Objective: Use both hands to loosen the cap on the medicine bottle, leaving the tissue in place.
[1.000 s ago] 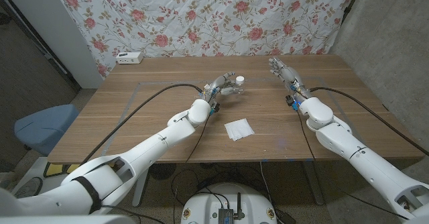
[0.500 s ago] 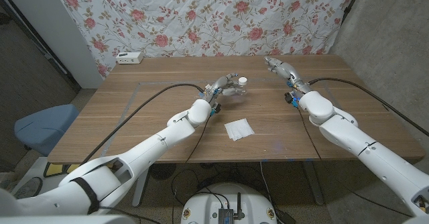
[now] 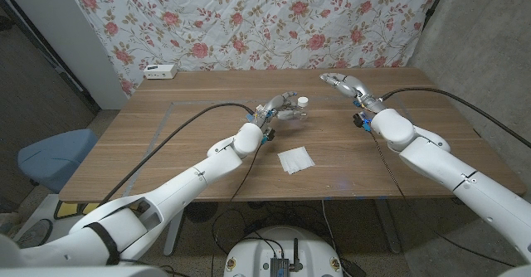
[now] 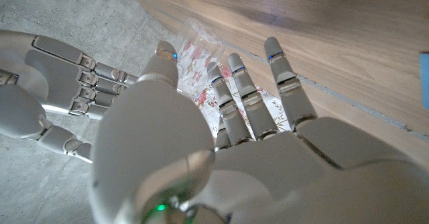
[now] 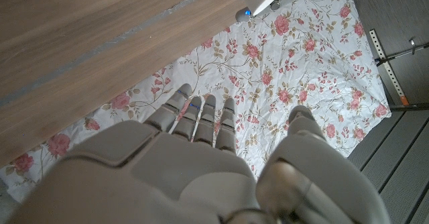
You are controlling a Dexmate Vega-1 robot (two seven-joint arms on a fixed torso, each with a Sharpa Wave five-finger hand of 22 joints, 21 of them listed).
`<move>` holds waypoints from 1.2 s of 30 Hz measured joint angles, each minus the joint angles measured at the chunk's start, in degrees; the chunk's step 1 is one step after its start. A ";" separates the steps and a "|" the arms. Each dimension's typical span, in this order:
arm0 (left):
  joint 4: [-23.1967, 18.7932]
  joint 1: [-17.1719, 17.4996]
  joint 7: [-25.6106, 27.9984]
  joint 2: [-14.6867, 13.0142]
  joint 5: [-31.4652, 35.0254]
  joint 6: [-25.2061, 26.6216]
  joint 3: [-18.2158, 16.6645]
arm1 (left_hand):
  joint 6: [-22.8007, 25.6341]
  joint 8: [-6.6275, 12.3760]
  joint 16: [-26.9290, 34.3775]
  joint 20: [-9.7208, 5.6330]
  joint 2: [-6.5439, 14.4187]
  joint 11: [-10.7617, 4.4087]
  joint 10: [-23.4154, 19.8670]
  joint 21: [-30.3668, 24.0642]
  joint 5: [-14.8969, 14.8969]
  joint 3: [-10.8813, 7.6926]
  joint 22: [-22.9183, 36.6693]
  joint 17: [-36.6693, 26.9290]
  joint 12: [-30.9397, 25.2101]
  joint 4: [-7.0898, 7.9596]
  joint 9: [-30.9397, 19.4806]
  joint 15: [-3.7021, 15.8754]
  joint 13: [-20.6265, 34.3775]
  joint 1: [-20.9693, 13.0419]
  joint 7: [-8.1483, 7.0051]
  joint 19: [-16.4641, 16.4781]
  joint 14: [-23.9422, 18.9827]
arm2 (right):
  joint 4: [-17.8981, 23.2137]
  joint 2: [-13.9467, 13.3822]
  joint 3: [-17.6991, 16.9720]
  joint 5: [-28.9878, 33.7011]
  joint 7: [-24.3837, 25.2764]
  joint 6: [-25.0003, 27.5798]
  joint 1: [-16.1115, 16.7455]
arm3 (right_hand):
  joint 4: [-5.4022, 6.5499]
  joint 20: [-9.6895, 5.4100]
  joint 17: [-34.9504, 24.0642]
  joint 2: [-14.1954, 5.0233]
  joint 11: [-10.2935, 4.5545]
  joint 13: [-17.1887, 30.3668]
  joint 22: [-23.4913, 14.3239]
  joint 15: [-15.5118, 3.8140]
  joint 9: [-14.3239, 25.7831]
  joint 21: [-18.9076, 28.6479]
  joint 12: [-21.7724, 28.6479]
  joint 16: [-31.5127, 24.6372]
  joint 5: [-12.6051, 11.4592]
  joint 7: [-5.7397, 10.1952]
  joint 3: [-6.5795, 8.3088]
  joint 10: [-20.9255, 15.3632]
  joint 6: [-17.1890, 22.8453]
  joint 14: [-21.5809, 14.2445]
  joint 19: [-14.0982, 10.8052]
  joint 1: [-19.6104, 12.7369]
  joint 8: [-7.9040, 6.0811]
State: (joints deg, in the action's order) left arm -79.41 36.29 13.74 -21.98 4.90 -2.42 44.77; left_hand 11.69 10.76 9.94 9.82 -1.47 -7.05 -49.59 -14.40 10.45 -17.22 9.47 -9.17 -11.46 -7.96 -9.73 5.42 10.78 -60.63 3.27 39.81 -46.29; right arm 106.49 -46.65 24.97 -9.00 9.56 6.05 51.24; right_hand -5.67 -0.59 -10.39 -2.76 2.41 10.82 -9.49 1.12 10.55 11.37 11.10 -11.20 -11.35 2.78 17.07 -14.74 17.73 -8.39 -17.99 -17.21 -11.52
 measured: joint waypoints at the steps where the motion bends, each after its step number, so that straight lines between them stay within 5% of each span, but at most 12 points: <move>1: -0.10 0.02 0.00 -0.03 0.08 0.24 0.00 | 0.08 0.00 0.00 0.00 0.00 0.00 0.00 0.00 0.00 0.00 0.00 -0.05 0.00 0.00 0.00 0.00 0.01 0.00 -0.08 0.00 0.00 | 0.00 0.00 0.00 0.05 -0.05 0.10 0.00 | -0.12 0.58 0.00 0.04 -0.06 0.01 -0.01 0.55 0.00 0.09 0.00 0.00 0.00 0.19 0.01 0.36 0.19 -0.01 -0.58 -0.13 0.00; 11: -1.04 0.24 0.47 -0.15 0.77 1.15 0.02 | 0.08 0.00 0.00 0.00 0.00 0.01 0.01 0.65 0.00 -0.14 0.00 -0.05 0.00 0.14 0.00 0.20 0.03 0.00 -0.08 0.00 -0.41 | 5.11 -3.02 1.12 3.32 -1.86 6.64 -1.42 | -2.55 3.90 -0.16 0.17 -0.47 0.00 -0.01 4.35 0.20 0.29 -0.51 0.22 0.75 1.66 0.73 3.03 0.79 0.95 -1.88 -3.06 0.00; 24: -1.28 0.13 0.96 -0.13 1.29 1.24 0.02 | 0.39 0.00 0.00 0.00 0.30 0.02 0.03 1.08 -0.01 -0.22 0.00 0.10 0.03 0.23 0.00 0.20 0.03 0.31 -0.40 -0.01 -0.41 | 8.62 -5.52 3.05 6.97 -5.78 12.56 -4.25 | -3.23 7.58 -0.15 1.22 0.16 0.10 0.00 8.42 0.26 -0.59 -0.88 0.84 0.98 2.26 0.89 5.89 0.17 4.41 0.67 -5.30 0.36; 27: -1.10 -0.06 0.97 -0.10 1.41 1.04 0.02 | 0.39 0.00 0.00 0.00 0.30 0.03 0.03 1.09 -0.01 -0.22 0.00 0.10 0.04 0.23 0.00 0.20 0.02 0.31 -0.40 0.00 -0.41 | 8.90 -5.86 3.49 7.67 -6.75 13.35 -4.92 | -3.36 8.03 -0.15 1.10 0.51 0.10 0.00 9.14 0.26 -0.59 -0.95 0.84 0.98 4.04 1.03 7.91 -0.01 5.16 1.12 -6.07 0.36; 30: -0.85 -0.25 1.01 -0.05 1.65 0.81 0.07 | 0.61 0.00 0.00 0.00 0.30 -0.14 -0.14 1.08 -0.01 -0.22 0.00 0.10 0.06 0.22 0.00 0.20 -0.01 0.31 -0.62 -0.01 -0.41 | 9.17 -6.26 4.10 8.44 -7.86 13.89 -5.85 | -3.36 8.86 -0.15 1.10 0.34 0.10 0.00 8.49 0.49 -1.05 -0.95 0.84 0.98 4.62 1.03 8.76 -0.13 6.21 2.02 -6.37 0.36; 36: -0.48 -0.57 1.02 0.05 2.00 0.46 0.25 | 0.60 0.00 0.01 0.00 0.30 -0.01 -0.61 1.39 -0.02 -0.21 -0.01 0.10 0.26 0.22 0.00 0.03 -0.01 0.32 -0.61 0.00 -0.84 | 9.42 -6.76 5.15 10.19 -9.75 14.86 -7.36 | -3.36 8.30 -0.15 1.46 -0.87 0.10 0.00 6.36 0.53 -1.85 -0.67 0.84 1.21 3.78 1.03 9.97 -0.97 8.36 8.67 -7.03 0.36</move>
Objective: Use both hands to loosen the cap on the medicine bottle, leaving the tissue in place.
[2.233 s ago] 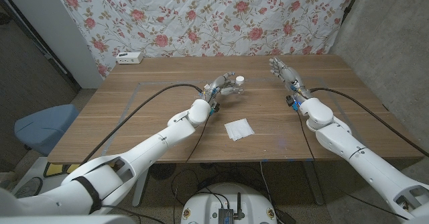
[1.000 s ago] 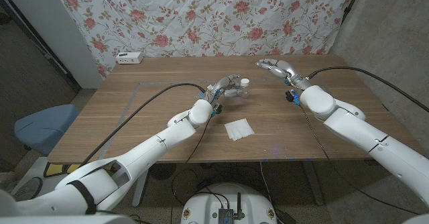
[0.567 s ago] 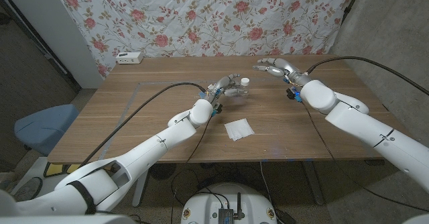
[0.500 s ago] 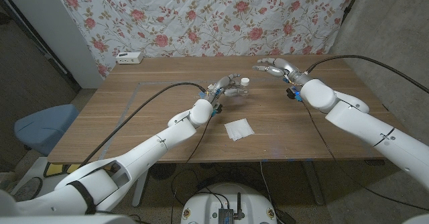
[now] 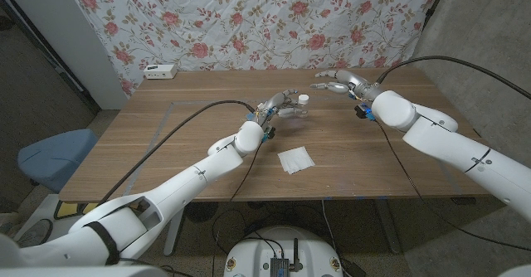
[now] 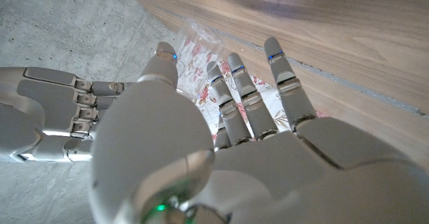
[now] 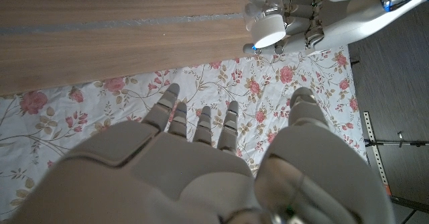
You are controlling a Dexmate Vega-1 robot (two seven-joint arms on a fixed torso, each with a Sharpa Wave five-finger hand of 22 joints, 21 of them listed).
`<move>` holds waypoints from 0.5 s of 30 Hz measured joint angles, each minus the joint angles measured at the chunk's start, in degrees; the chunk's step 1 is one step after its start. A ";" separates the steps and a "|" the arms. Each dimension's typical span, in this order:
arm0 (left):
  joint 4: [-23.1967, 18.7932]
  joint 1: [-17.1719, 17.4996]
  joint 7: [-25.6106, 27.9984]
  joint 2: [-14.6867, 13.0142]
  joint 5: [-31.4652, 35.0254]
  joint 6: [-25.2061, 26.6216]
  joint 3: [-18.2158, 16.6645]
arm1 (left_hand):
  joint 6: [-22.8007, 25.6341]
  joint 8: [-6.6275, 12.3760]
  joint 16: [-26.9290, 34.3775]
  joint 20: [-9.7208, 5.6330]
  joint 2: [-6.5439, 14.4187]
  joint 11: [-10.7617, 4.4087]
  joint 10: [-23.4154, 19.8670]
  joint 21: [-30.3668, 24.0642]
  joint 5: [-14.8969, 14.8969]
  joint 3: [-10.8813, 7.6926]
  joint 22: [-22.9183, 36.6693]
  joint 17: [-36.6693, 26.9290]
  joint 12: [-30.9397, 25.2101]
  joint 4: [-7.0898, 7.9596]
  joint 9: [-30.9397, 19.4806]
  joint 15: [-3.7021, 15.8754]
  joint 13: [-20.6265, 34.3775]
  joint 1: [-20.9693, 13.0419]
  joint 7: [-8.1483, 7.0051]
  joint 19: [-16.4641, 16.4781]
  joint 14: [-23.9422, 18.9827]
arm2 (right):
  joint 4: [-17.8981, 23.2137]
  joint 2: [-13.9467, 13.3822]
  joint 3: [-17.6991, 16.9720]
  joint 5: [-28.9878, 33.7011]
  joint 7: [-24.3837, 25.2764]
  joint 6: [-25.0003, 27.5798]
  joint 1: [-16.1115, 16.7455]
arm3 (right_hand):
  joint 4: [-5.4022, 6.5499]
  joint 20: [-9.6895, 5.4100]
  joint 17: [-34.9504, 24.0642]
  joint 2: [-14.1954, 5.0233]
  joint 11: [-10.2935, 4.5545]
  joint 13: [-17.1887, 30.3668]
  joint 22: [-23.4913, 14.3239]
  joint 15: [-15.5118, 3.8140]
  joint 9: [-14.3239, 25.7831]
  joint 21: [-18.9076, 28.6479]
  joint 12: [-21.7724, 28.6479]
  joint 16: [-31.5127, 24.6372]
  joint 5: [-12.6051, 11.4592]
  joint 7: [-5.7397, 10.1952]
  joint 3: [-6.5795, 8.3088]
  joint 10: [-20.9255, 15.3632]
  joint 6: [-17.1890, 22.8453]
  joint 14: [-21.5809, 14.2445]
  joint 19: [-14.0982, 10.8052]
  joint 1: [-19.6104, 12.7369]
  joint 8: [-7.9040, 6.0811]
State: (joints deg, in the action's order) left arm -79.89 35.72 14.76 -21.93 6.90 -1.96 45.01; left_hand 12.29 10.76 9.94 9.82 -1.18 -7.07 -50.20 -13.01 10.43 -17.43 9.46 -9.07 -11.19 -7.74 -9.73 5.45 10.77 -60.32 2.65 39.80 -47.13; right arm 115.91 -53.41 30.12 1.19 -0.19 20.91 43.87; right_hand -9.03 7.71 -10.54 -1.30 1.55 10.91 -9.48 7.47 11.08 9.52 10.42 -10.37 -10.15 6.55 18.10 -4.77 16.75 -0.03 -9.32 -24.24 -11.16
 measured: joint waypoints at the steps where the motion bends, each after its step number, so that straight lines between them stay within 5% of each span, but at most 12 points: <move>1: 0.05 -0.04 0.00 0.03 0.00 0.00 0.03 | 0.00 0.00 0.00 0.00 0.00 0.00 0.00 0.14 0.00 0.00 0.00 0.00 0.00 0.00 0.00 0.09 0.00 0.00 0.00 0.00 -0.09 | 0.00 0.00 0.00 0.30 -0.36 0.17 0.00 | 0.00 -0.34 0.00 0.04 -0.01 0.00 0.00 -0.39 0.00 0.00 0.00 0.00 0.00 -0.19 0.00 0.01 -0.19 0.42 0.90 -0.04 0.00; 9: 0.49 -0.40 0.01 0.22 0.33 -0.44 0.23 | 0.00 0.00 0.00 -0.32 0.00 0.00 0.00 0.15 -0.11 0.00 0.00 0.00 0.02 0.00 0.00 0.28 0.03 0.00 0.00 0.31 -0.29 | 0.14 -0.60 1.42 2.75 -2.75 0.92 -2.03 | 0.00 -2.35 0.00 0.55 -1.18 0.00 0.00 -2.05 0.00 -0.23 0.00 0.00 0.00 -0.10 0.00 0.28 -0.72 2.24 6.18 -0.55 0.00; 13: 0.80 -0.66 -0.18 0.37 0.44 -0.64 0.37 | -0.01 0.00 0.00 -0.31 0.00 0.01 0.01 0.15 -0.11 -0.24 0.00 -0.01 0.06 0.24 0.00 0.28 0.04 0.00 0.00 0.31 -0.28 | 0.24 -0.93 2.00 3.88 -4.09 1.25 -2.93 | 0.00 -2.67 0.01 1.06 -1.98 -0.01 0.01 -1.49 0.00 -0.05 0.00 0.00 0.00 -0.10 0.00 1.13 -0.71 3.81 7.28 -1.05 0.00; 15: 0.95 -0.76 -0.30 0.43 0.47 -0.78 0.41 | 0.20 0.00 0.00 -0.32 0.00 0.01 0.01 0.15 -0.11 -0.24 0.00 -0.01 0.14 0.24 0.00 0.28 0.04 0.00 -0.20 0.31 -0.28 | 0.32 -1.05 2.20 4.29 -4.67 1.46 -3.22 | 0.00 -2.87 0.01 1.28 -1.22 -0.01 0.01 -0.86 0.00 0.24 0.00 0.00 0.00 -0.18 0.00 2.46 -0.79 4.67 7.47 -1.27 0.00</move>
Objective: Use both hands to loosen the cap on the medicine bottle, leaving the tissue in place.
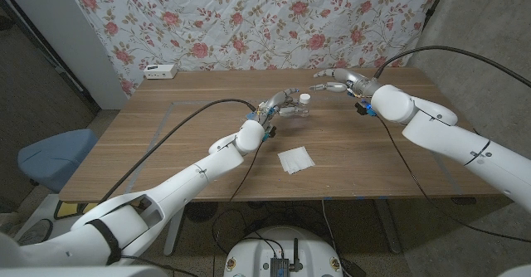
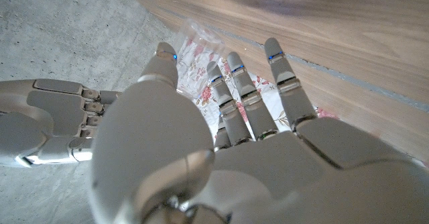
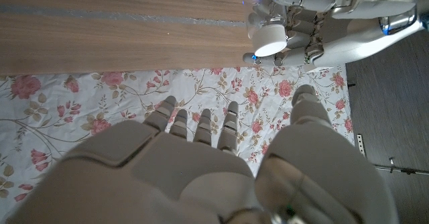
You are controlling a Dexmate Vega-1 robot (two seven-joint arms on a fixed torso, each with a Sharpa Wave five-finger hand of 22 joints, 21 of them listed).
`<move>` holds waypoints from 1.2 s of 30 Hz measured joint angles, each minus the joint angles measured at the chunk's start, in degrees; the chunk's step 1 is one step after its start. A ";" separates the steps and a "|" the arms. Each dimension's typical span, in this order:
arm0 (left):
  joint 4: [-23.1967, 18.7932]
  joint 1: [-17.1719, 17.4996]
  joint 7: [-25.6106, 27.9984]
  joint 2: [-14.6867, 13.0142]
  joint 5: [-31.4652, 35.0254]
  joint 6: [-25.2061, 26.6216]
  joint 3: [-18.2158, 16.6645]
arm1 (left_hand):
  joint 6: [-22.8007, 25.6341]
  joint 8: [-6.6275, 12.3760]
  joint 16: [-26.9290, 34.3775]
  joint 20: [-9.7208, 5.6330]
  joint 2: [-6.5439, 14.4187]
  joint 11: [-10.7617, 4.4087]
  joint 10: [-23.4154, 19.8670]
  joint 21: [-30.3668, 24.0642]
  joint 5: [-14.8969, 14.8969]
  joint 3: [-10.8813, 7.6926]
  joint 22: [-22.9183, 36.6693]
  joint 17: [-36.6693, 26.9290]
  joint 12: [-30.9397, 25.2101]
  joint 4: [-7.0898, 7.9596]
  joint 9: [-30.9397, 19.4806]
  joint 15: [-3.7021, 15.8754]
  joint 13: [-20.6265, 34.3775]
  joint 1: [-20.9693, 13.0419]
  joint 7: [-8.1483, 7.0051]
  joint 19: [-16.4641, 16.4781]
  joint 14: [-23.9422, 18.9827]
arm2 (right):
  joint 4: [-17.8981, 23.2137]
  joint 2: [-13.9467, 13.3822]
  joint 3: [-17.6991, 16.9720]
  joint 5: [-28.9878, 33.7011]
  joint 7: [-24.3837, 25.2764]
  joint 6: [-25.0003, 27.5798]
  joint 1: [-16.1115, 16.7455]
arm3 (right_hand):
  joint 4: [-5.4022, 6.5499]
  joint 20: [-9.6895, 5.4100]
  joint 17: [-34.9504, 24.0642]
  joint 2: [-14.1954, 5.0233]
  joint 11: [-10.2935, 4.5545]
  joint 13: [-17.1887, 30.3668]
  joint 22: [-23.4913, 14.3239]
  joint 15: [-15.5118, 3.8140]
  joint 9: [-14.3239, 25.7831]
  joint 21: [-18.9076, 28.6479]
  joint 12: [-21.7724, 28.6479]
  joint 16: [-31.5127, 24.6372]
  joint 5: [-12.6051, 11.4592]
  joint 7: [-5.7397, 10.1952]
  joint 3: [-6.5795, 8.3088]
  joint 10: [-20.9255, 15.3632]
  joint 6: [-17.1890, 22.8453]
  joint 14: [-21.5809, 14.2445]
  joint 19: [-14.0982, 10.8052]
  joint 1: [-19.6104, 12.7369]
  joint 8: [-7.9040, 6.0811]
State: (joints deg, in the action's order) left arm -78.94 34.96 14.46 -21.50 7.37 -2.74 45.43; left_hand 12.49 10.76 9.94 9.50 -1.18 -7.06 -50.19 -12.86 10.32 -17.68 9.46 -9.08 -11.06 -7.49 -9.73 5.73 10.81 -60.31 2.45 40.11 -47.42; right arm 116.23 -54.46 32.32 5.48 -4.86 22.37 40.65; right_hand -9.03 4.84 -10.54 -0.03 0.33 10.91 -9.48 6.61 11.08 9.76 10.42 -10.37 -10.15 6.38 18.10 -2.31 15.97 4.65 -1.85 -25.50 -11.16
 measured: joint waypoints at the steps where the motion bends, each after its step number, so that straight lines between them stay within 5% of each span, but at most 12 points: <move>1: 0.08 -0.07 -0.06 0.04 0.02 -0.08 0.05 | 0.00 0.00 0.00 0.00 0.00 0.00 0.00 0.00 0.00 0.00 0.00 0.00 -0.07 0.00 0.00 0.00 0.00 0.00 0.00 0.00 0.00 | 0.05 -0.09 0.11 0.28 -0.42 0.18 -0.17 | 0.00 0.13 0.00 0.14 0.19 0.00 0.00 0.21 0.00 0.00 -0.07 0.00 0.00 -0.27 0.00 0.74 -0.27 0.37 0.13 -0.14 0.00; 12: 0.73 -0.55 -0.26 0.52 0.37 -0.38 0.40 | 0.00 0.00 0.00 -0.30 0.37 -0.22 -0.22 0.45 -0.04 -0.17 0.00 -0.01 -0.22 -0.18 0.00 0.30 0.00 0.38 0.00 0.31 -0.30 | 1.34 -0.92 1.66 2.42 -5.80 3.31 -2.83 | -0.47 1.23 -0.04 1.22 1.23 0.00 0.00 1.49 0.27 0.45 -0.49 0.00 -0.40 -0.64 0.47 5.73 -1.45 2.67 0.79 -1.97 0.00; 36: 0.66 -0.87 0.27 0.72 2.42 -1.18 1.34 | 1.13 0.00 0.00 -0.52 -0.02 -0.10 -0.76 1.32 -0.05 -0.25 0.00 -0.01 0.01 -0.27 0.00 0.19 0.01 0.76 -0.71 0.08 -0.41 | 3.07 -1.08 7.31 6.63 -19.18 11.50 -11.09 | -0.71 2.13 -0.27 1.67 1.72 0.00 0.01 2.72 0.80 0.44 -0.49 -0.01 -1.11 -0.64 1.19 9.71 -3.51 3.91 0.46 -3.95 0.00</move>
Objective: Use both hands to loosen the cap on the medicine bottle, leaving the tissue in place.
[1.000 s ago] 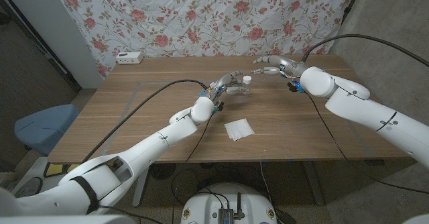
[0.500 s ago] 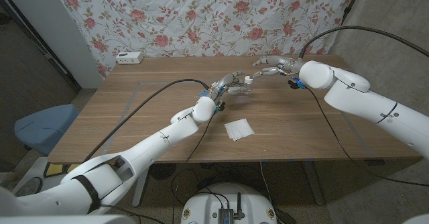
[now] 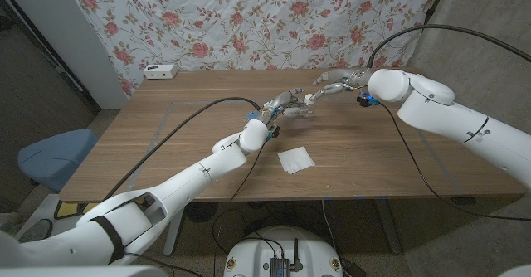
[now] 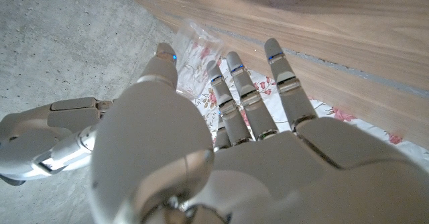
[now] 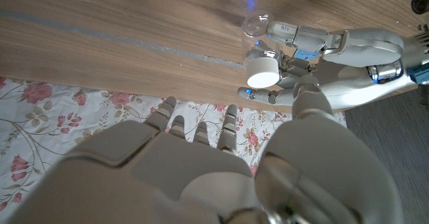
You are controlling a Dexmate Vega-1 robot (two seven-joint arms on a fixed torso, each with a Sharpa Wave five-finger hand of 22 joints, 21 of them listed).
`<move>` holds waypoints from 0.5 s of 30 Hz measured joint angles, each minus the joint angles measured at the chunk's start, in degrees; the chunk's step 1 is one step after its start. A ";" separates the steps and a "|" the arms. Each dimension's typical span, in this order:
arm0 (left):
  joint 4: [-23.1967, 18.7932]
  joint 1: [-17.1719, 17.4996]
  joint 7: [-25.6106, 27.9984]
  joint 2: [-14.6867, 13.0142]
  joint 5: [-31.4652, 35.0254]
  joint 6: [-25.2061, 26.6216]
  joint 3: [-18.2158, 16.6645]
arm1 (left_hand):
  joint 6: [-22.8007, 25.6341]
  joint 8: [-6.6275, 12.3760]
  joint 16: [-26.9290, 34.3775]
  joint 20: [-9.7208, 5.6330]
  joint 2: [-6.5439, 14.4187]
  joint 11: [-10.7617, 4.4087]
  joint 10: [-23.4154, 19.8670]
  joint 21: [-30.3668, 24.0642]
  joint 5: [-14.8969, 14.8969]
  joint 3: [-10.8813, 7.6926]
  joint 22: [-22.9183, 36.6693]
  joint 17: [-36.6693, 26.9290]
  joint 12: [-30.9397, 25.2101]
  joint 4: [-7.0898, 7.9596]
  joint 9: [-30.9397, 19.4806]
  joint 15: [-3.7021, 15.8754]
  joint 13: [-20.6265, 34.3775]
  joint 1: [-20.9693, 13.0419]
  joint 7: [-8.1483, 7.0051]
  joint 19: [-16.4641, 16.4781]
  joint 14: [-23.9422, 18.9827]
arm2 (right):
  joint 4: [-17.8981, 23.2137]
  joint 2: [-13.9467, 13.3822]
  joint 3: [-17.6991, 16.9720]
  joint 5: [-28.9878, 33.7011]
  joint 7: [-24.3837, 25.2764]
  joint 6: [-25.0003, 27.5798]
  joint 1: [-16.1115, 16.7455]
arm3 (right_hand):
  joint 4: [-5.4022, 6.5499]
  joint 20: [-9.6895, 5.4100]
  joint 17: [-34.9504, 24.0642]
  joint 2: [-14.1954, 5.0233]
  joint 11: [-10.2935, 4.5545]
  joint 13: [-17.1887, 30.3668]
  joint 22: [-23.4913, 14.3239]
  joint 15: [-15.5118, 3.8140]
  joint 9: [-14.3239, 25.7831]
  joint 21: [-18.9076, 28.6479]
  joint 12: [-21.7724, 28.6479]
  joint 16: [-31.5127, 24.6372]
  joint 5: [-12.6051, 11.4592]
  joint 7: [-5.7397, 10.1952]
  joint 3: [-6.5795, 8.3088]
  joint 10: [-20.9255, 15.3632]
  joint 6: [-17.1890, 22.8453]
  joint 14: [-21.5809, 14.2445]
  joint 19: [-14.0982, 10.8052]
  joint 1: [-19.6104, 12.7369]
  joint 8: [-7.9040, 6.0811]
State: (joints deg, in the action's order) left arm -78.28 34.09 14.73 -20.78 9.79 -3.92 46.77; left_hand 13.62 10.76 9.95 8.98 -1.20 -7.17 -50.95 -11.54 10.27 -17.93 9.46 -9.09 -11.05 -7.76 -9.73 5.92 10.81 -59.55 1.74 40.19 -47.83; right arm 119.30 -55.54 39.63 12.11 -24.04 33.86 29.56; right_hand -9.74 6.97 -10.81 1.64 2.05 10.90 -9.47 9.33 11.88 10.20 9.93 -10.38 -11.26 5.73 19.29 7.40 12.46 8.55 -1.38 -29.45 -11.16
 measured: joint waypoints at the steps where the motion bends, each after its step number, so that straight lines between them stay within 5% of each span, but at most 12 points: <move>1: 0.00 0.00 0.03 0.00 0.05 -0.03 0.01 | 0.00 0.00 0.00 0.00 0.00 -0.01 -0.01 0.00 0.00 -0.10 0.00 0.00 0.00 -0.10 0.00 0.00 0.00 0.00 0.00 0.00 0.00 | 0.03 0.03 0.14 0.12 -0.43 0.27 -0.18 | 0.00 -0.01 0.00 0.00 0.00 0.00 0.00 -0.01 0.07 0.00 0.00 0.00 0.00 0.00 0.00 0.00 0.00 -0.01 0.00 0.00 0.00; 15: -0.46 0.47 0.95 -0.17 1.11 -0.65 0.10 | 0.41 0.00 0.00 -0.30 -0.15 -0.10 -0.09 0.32 0.00 -0.16 0.00 0.00 -0.23 -0.16 0.00 -0.09 0.00 0.14 -0.41 -0.31 -0.09 | 0.97 0.25 1.64 1.54 -2.77 2.20 -1.80 | -0.25 0.20 0.01 0.14 0.31 0.00 0.00 0.21 0.72 0.44 0.27 -0.67 -0.49 -0.19 1.05 0.31 1.88 -0.26 -0.22 -1.79 -1.56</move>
State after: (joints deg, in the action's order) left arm -78.74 34.56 15.67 -20.96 10.89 -4.57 46.87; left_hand 14.02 10.76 9.95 8.68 -1.35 -7.27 -51.05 -11.22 10.27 -18.09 9.46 -9.09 -11.28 -7.93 -9.73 5.83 10.81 -59.41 1.33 39.88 -47.92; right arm 120.27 -55.29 41.27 13.66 -26.82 36.06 27.76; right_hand -9.98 7.18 -10.80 1.78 2.36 10.90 -9.47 9.54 12.60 10.65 10.20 -11.04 -11.74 5.54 20.34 7.71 14.35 8.30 -1.60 -31.24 -12.72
